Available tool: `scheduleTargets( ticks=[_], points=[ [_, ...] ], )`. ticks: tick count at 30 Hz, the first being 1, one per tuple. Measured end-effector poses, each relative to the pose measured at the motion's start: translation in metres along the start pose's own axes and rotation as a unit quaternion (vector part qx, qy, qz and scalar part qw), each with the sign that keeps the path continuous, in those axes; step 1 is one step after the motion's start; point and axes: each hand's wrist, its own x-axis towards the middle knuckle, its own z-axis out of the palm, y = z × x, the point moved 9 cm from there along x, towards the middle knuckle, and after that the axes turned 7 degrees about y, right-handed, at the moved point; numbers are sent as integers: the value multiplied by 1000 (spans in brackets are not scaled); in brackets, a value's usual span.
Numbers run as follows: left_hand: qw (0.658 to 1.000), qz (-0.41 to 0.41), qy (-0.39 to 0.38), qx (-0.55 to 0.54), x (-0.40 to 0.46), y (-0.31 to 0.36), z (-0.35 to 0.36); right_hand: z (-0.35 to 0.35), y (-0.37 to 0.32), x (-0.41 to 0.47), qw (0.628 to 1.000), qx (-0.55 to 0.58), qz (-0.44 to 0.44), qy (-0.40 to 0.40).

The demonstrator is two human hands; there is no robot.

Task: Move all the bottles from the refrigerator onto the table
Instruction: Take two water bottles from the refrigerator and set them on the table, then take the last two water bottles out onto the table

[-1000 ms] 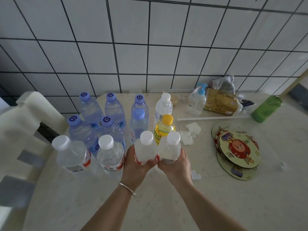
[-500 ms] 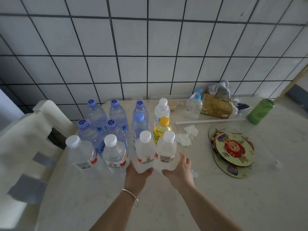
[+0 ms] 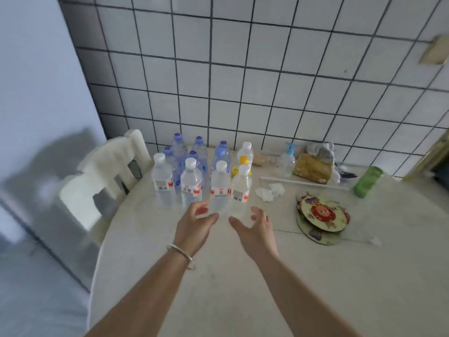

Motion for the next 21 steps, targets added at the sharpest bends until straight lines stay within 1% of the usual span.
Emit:
scheduleTargets(
  ticks=[3,6,12,16,21],
  points=[
    [999,9,40,-13,-49,2,-40,-8,-13,-46,999,0,-32,-25],
    [998,11,63,-23,-91,-1,-78,-7,-27,-94,997,6,-55,-54],
    [991,19,119,-66,-152,-12,-158,8,-59,-178,988,4,-121,-96],
    [985,36,149,-80,-188,-24,-206,24,-79,-234,980,-4,-154,-123],
    [980,28,163,-115,-231,-39,-255,33,-99,-299,972,4,-189,-139]
  ],
)
